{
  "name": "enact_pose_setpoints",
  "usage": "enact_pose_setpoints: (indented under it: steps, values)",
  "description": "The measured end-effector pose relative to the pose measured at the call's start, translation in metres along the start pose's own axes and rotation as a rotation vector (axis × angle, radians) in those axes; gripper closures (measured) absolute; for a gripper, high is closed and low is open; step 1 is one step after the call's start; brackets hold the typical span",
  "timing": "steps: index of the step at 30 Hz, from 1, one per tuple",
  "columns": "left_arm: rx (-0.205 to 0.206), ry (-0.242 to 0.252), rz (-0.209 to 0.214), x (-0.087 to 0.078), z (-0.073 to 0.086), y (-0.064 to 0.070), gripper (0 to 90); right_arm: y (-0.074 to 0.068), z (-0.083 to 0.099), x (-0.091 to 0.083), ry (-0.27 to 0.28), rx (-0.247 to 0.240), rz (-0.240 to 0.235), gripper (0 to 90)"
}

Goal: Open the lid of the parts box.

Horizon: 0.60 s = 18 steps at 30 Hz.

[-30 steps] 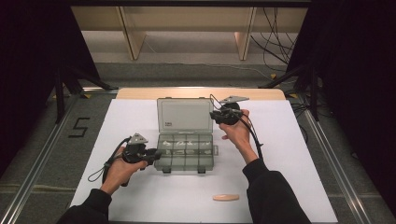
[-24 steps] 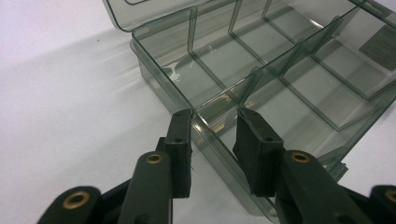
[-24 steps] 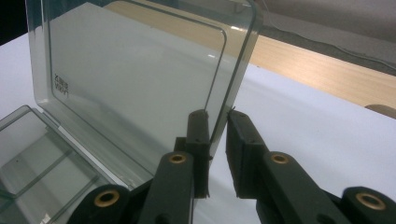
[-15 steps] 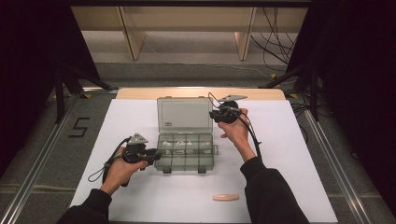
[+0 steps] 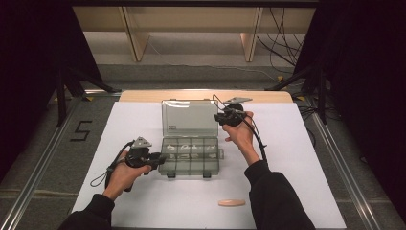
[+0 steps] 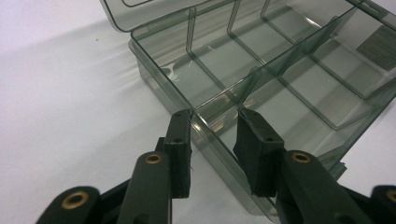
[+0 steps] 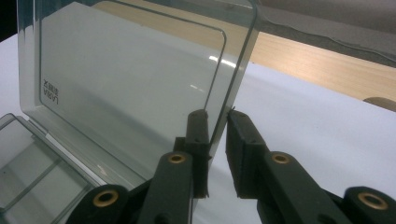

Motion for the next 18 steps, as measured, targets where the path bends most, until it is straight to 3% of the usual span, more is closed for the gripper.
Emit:
enact_pose_setpoints:
  steps: [1, 3, 5, 8, 12, 14, 18]
  values:
    - [0.004, -0.002, 0.000, -0.0001, 0.0000, 0.0000, 65.9, -0.0011, 0.0007, 0.0001, -0.002, 0.017, 0.003, 79.2]
    - [0.004, -0.001, -0.004, -0.0001, -0.0001, 0.0002, 65.9, 0.0000, 0.0011, 0.0008, -0.004, 0.001, 0.001, 78.5]
    - [0.004, -0.001, -0.004, -0.0001, -0.0001, 0.0003, 65.9, -0.0015, 0.0010, 0.0007, -0.011, 0.026, 0.007, 78.0]
    - [0.002, 0.002, -0.003, 0.0000, -0.0002, 0.0006, 65.8, -0.0005, 0.0013, 0.0031, 0.000, 0.005, 0.008, 76.0]
    - [0.004, -0.003, -0.002, -0.0002, -0.0001, 0.0007, 65.8, -0.0015, 0.0019, 0.0028, -0.012, 0.018, 0.008, 73.4]
    - [0.005, -0.005, -0.002, -0.0004, 0.0000, 0.0008, 65.8, 0.0005, 0.0013, 0.0038, 0.010, -0.005, 0.011, 71.7]
    - [0.006, -0.005, -0.004, -0.0004, 0.0001, 0.0005, 65.6, -0.0019, -0.0024, -0.0020, 0.016, 0.022, 0.000, 66.4]
Point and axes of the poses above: each handheld gripper's, and its own axes: x roughly forward along the jaws, z roughly out of its underside, y roughly to its right, the point moved 5 cm from there along x, roughly forward along the jaws, and after that the axes turned 7 degrees about y, right-handed, at the moved point
